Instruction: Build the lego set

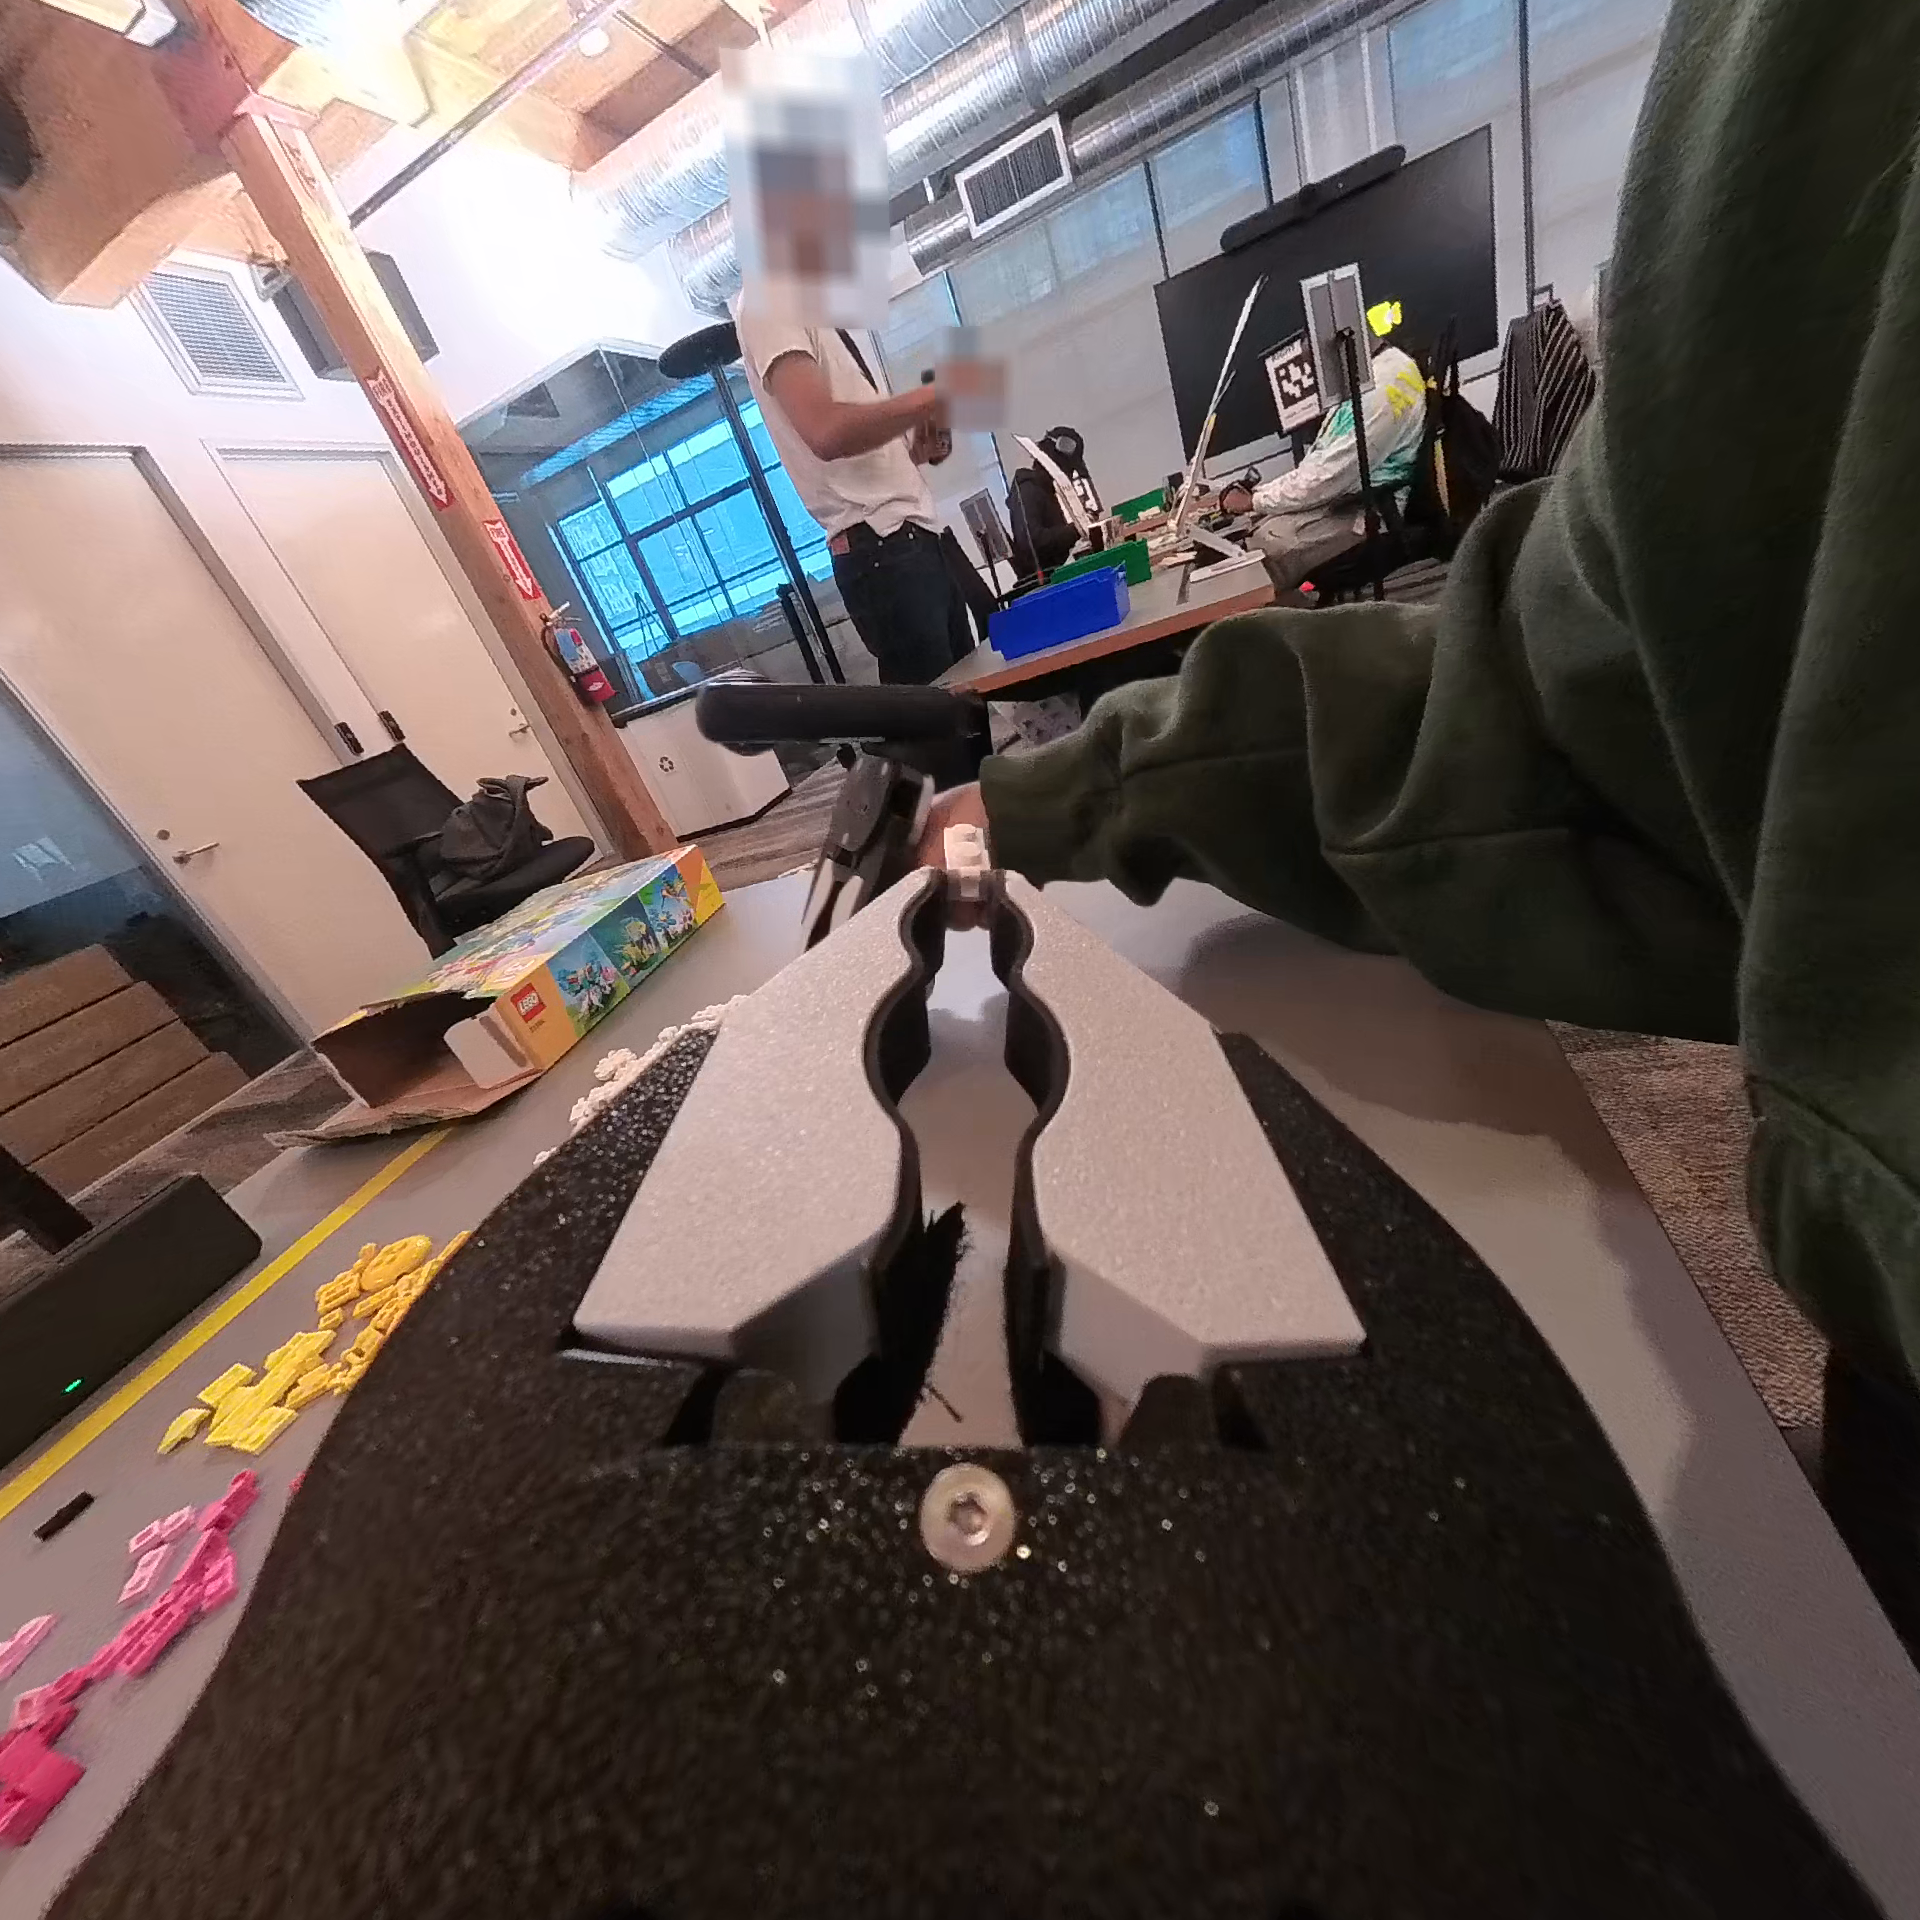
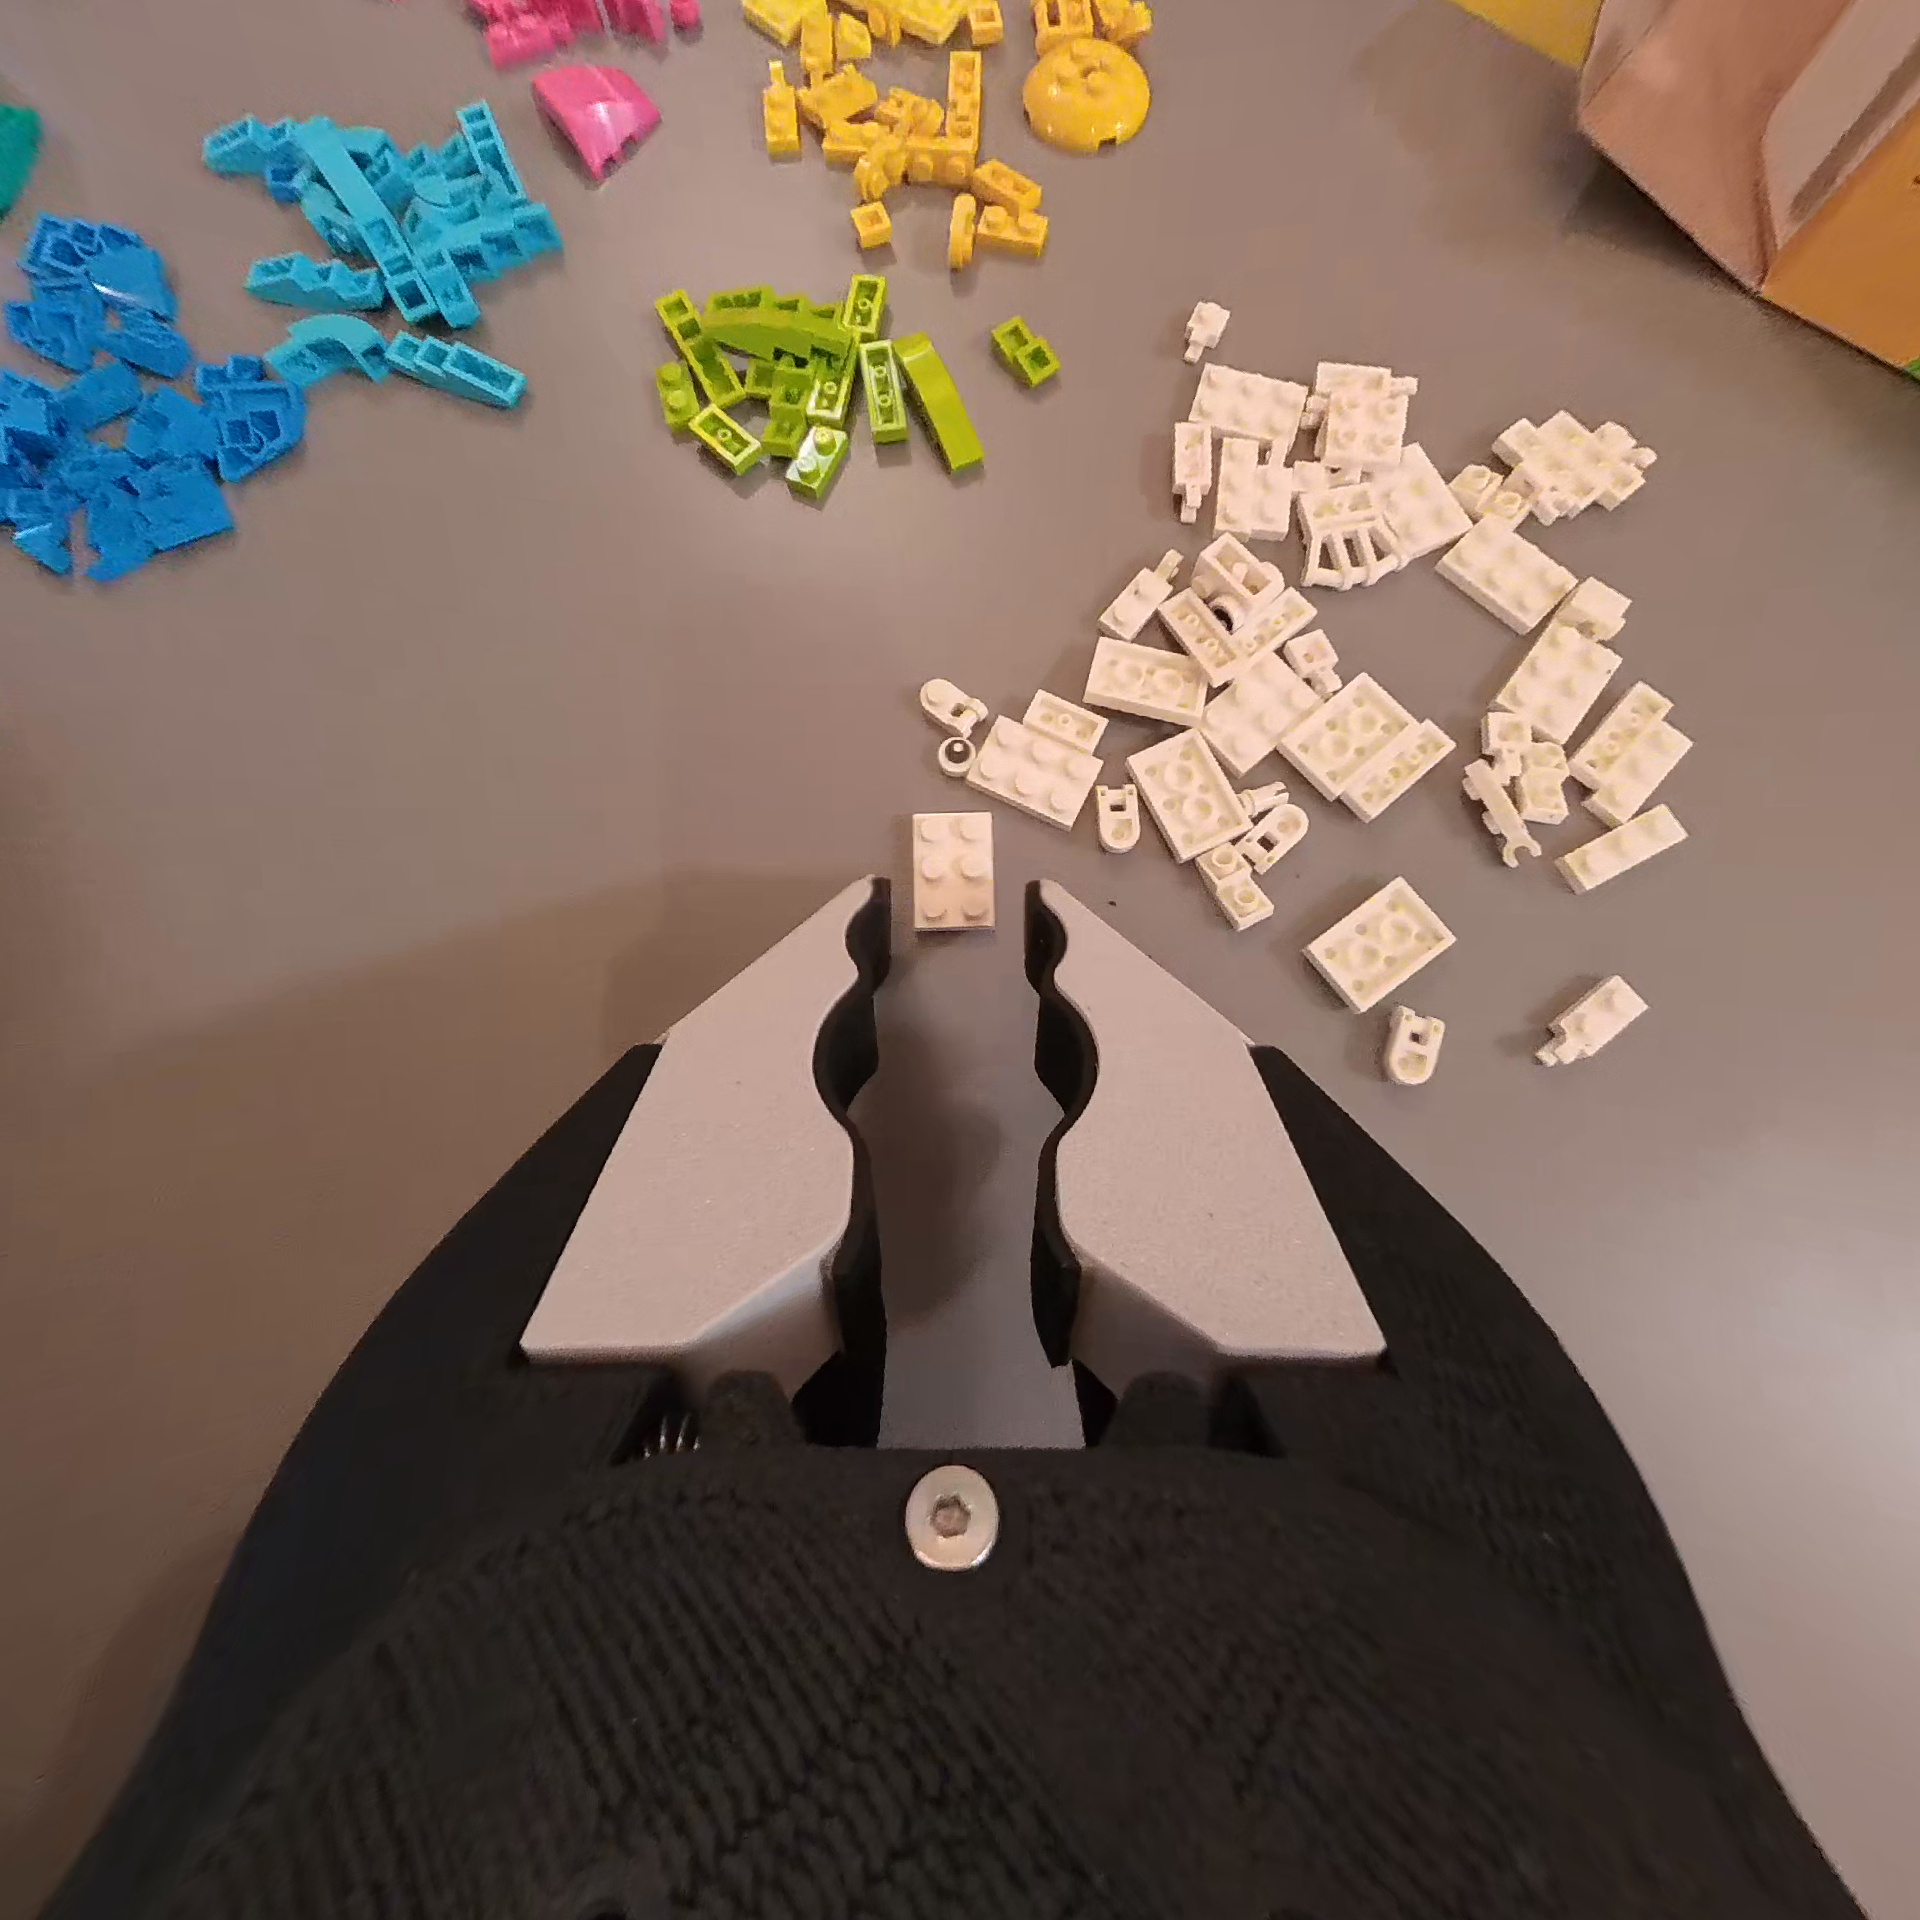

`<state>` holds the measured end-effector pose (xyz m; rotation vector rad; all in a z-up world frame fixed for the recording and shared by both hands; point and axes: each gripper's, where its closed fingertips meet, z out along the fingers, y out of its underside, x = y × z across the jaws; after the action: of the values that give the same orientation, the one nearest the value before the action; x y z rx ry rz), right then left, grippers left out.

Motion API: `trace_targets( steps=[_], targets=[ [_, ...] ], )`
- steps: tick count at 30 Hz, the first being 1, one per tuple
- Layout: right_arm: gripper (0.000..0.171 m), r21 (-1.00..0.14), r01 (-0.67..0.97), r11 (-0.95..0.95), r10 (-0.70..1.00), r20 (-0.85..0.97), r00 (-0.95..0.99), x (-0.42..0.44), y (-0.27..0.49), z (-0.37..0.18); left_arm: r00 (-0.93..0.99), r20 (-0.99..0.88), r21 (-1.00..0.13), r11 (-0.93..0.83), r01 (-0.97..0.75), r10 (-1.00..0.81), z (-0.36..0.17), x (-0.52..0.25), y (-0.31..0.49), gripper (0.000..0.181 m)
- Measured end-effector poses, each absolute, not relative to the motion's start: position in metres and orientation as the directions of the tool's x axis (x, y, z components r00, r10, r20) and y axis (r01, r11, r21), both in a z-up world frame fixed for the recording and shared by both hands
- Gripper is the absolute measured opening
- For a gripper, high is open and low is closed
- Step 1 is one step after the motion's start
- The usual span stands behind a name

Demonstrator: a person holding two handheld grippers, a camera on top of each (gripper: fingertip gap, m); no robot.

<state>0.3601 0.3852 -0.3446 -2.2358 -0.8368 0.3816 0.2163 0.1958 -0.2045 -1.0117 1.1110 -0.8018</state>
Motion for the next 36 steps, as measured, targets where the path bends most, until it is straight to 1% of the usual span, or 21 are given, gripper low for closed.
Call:
trace_targets(
  steps=[3,6,7,9,12,17,19,22,25,28,29,36],
  targets=[
    [0.023,-0.700,0.464,-0.542,0.678,-0.038,0.735,0.354,0.382,-0.351,0.267,-0.329,-0.937,0.348,0.026,-0.906,-0.205,0.217,0.196,0.004],
    [0.022,-0.703,0.464,-0.539,0.735,-0.124,0.666,0.333,0.371,-0.349,0.265,-0.328,-0.938,0.347,0.024,-0.907,-0.206,0.217,0.196,0.004],
    [0.022,-0.712,0.459,-0.532,0.741,-0.129,0.658,0.330,0.372,-0.347,0.264,-0.328,-0.938,0.346,0.023,-0.907,-0.206,0.217,0.196,0.004],
    [0.021,-0.744,0.440,-0.503,0.722,-0.082,0.687,0.335,0.385,-0.338,0.262,-0.329,-0.938,0.346,0.022,-0.907,-0.206,0.217,0.196,0.004],
    [0.018,-0.782,0.396,-0.482,0.640,-0.006,0.768,0.352,0.412,-0.328,0.262,-0.332,-0.937,0.349,0.022,-0.906,-0.206,0.217,0.195,0.004],
    [0.019,-0.772,0.407,-0.489,0.522,0.114,0.845,0.383,0.440,-0.329,0.263,-0.334,-0.936,0.351,0.021,-0.905,-0.206,0.217,0.196,0.004],
    [0.018,-0.793,0.349,-0.499,0.448,0.109,0.887,0.401,0.452,-0.324,0.262,-0.335,-0.936,0.352,0.020,-0.905,-0.206,0.217,0.195,0.004],
    [0.018,-0.804,0.226,-0.550,0.332,0.038,0.943,0.431,0.468,-0.319,0.260,-0.337,-0.935,0.354,0.019,-0.905,-0.206,0.217,0.195,0.005],
    [0.020,-0.773,0.173,-0.611,0.292,-0.017,0.956,0.445,0.479,-0.321,0.259,-0.339,-0.935,0.355,0.018,-0.905,-0.207,0.218,0.194,0.005],
    [0.009,-0.732,0.175,-0.659,0.312,-0.054,0.949,0.442,0.485,-0.322,0.259,-0.340,-0.934,0.357,0.017,-0.904,-0.207,0.217,0.195,0.005],
    [0.008,-0.713,0.175,-0.679,0.320,-0.073,0.945,0.440,0.487,-0.324,0.258,-0.340,-0.934,0.356,0.017,-0.904,-0.207,0.218,0.195,0.005],
    [0.009,-0.608,0.217,-0.764,0.327,-0.074,0.942,0.439,0.499,-0.336,0.256,-0.342,-0.933,0.359,0.018,-0.904,-0.206,0.218,0.194,0.005]
  ],
)
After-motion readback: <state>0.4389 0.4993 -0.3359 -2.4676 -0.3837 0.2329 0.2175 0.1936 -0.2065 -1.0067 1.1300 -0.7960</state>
